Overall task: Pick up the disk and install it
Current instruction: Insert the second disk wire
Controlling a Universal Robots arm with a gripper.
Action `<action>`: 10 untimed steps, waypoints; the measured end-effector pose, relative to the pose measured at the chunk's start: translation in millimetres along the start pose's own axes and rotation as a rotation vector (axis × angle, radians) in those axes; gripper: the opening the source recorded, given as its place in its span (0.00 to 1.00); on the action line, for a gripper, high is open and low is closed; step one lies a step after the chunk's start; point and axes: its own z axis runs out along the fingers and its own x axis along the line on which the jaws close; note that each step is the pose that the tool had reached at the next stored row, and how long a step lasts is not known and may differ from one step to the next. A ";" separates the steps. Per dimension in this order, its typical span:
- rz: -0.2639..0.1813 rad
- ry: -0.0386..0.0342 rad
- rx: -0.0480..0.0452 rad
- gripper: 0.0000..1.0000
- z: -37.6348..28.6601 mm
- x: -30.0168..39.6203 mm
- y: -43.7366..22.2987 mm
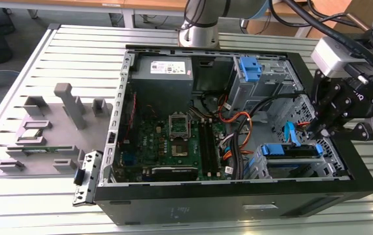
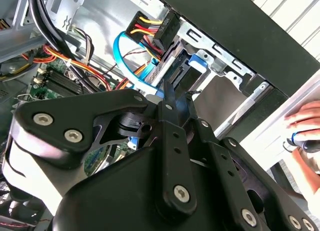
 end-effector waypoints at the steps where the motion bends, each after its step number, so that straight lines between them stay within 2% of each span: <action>1: 0.000 0.0000 0.0000 0.23 -0.4 0.0 0.0; 10: 0.000 0.0000 0.0000 0.23 -0.9 -2.2 -0.1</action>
